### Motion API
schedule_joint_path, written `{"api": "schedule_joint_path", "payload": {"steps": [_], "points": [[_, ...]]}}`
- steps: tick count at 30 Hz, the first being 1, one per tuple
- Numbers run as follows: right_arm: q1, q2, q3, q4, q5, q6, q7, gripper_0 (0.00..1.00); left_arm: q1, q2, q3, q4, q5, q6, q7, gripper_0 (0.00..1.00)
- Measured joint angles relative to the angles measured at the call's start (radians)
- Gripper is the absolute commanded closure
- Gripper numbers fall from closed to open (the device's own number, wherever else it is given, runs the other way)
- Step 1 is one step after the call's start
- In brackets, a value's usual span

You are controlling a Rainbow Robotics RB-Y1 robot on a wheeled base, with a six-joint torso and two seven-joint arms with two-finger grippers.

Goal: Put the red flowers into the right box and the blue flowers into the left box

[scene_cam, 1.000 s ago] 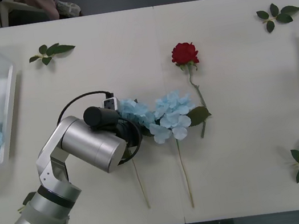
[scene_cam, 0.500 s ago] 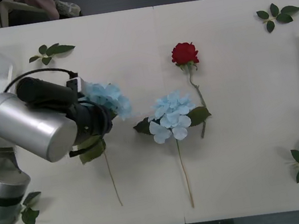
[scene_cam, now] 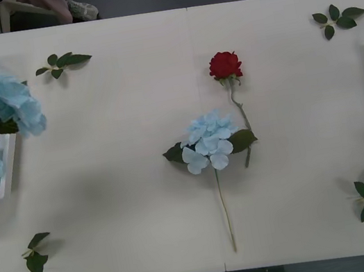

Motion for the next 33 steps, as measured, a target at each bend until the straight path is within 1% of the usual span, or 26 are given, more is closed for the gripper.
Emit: {"api": "schedule_joint_path", "payload": {"steps": [3, 6, 10, 13, 15, 18, 22, 25, 28, 33], "points": [[-0.007, 0.000, 0.000, -0.013, 0.001, 0.039, 0.000, 0.16, 0.000, 0.047, 0.059, 0.071, 0.000, -0.020, -0.110, 1.00], [-0.024, 0.000, -0.006, -0.059, 0.001, 0.154, 0.000, 0.16, -0.017, 0.075, 0.080, 0.168, -0.004, -0.074, -0.210, 1.00], [-0.053, 0.000, -0.047, -0.151, -0.004, 0.290, 0.000, 0.17, -0.071, 0.082, 0.072, 0.323, -0.072, -0.165, -0.242, 1.00], [-0.080, 0.000, -0.071, -0.217, -0.022, 0.383, 0.000, 0.17, -0.105, 0.082, 0.057, 0.434, -0.114, -0.270, -0.288, 1.00], [-0.105, 0.000, -0.079, -0.248, -0.050, 0.454, 0.001, 0.17, -0.126, 0.082, 0.038, 0.523, -0.141, -0.369, -0.328, 1.00], [-0.149, 0.000, -0.082, -0.262, -0.102, 0.530, 0.002, 0.16, -0.158, 0.082, 0.002, 0.646, -0.166, -0.476, -0.349, 1.00], [-0.220, 0.000, -0.065, -0.262, -0.168, 0.618, 0.003, 0.17, -0.189, 0.082, -0.052, 0.762, -0.232, -0.588, -0.349, 1.00], [-0.263, 0.000, -0.029, -0.263, -0.220, 0.637, 0.001, 0.16, -0.213, 0.082, -0.092, 0.842, -0.262, -0.657, -0.349, 1.00], [-0.285, 0.010, 0.011, -0.263, -0.262, 0.637, -0.015, 0.16, -0.227, 0.082, -0.123, 0.913, -0.271, -0.749, -0.349, 1.00], [-0.310, 0.091, 0.037, -0.263, -0.266, 0.637, -0.045, 0.16, -0.228, 0.082, -0.178, 1.008, -0.294, -0.926, -0.349, 0.99]]}}
